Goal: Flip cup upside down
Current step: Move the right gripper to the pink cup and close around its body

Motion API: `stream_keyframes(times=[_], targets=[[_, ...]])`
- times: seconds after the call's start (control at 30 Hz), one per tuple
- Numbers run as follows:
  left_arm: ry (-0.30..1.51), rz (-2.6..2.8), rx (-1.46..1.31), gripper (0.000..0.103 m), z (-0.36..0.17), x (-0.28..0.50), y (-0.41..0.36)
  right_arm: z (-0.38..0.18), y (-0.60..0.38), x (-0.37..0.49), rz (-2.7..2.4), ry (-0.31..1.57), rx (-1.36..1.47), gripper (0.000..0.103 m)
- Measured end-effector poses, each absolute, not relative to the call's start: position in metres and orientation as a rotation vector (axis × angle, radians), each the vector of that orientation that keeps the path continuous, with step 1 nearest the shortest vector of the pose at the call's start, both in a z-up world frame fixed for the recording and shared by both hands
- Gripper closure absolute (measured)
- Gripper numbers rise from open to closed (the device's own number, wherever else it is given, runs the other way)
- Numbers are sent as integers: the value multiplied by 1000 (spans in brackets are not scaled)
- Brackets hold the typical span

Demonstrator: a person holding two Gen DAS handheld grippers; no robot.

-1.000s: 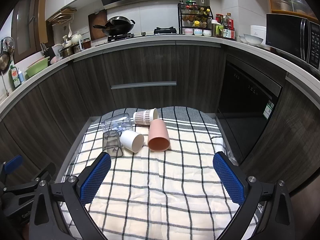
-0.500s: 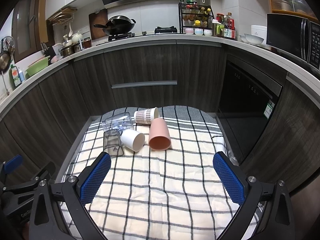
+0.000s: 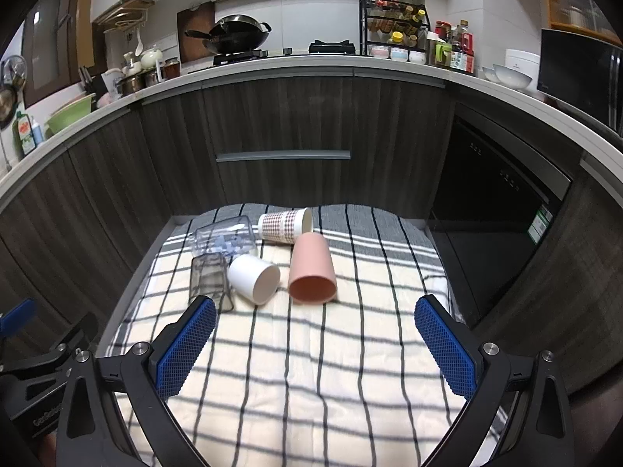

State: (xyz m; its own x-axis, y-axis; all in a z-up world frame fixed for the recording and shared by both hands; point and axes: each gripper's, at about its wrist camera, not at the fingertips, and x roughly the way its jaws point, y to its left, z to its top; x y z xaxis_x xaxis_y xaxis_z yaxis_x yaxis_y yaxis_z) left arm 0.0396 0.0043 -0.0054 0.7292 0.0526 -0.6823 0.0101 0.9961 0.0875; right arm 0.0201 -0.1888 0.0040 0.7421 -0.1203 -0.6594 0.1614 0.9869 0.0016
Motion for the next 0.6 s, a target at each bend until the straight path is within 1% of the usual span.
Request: stream_keyframes(times=[0.27,0.6], targets=[[759,50,76,0,-32,82,2,-21,-194,77,-157,768,40,1],[764,87,65,0,-66,138,-10,-76,-209,163,-177,898,33,1]])
